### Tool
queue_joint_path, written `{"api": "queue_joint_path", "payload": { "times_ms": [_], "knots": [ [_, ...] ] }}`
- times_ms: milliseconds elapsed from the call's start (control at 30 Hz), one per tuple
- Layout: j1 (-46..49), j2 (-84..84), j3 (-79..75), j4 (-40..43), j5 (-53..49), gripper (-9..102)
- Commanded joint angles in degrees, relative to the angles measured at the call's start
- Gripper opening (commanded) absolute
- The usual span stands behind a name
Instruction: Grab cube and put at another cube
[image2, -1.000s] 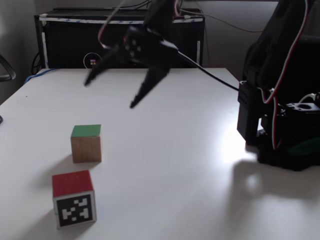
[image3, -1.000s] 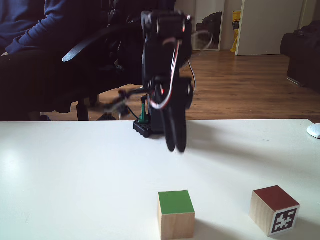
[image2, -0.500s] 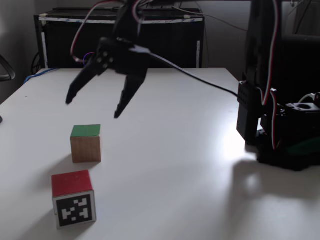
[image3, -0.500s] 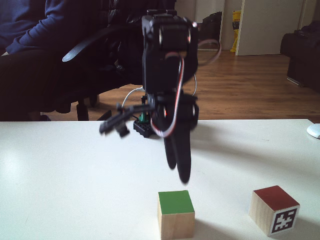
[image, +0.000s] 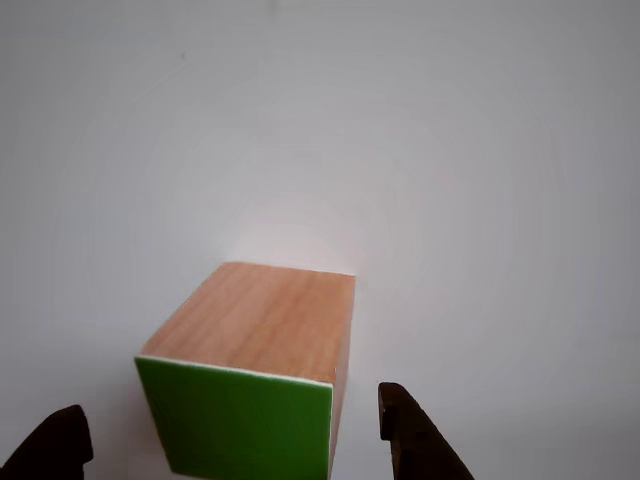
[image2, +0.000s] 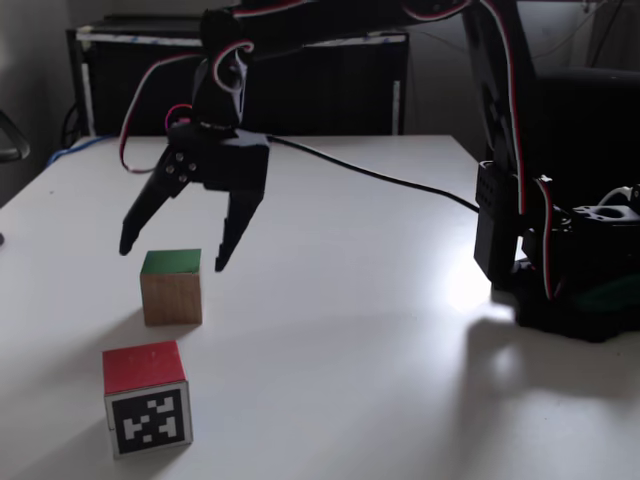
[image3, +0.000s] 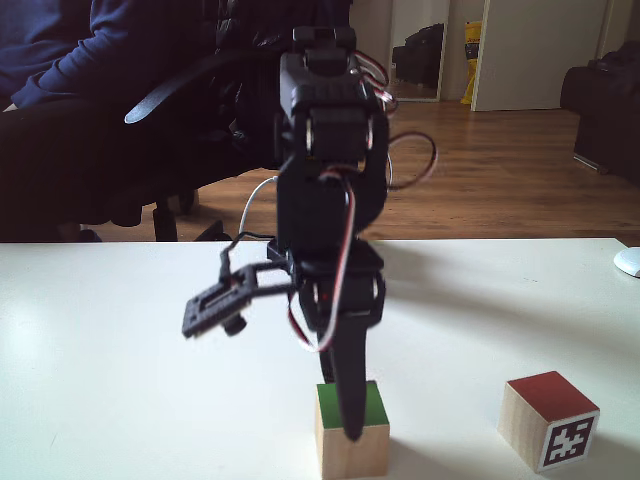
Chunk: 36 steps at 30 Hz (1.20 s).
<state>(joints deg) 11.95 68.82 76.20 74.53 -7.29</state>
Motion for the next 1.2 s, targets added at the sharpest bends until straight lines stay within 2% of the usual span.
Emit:
{"api": "queue_joint_path", "payload": {
  "times_ms": [0, 767, 867, 1033, 1167],
  "knots": [
    [1.0, -0.5, -3.3, 0.0, -0.6, 42],
    [-1.0, -4.2, -4.0, -1.4, 0.2, 37],
    [-1.1, -4.2, -3.5, -2.4, 0.4, 31],
    [-0.6, -3.6, -3.1, -4.4, 0.9, 15],
    [-0.8, -1.1, -2.9, -4.4, 1.9, 8]
  ]
}}
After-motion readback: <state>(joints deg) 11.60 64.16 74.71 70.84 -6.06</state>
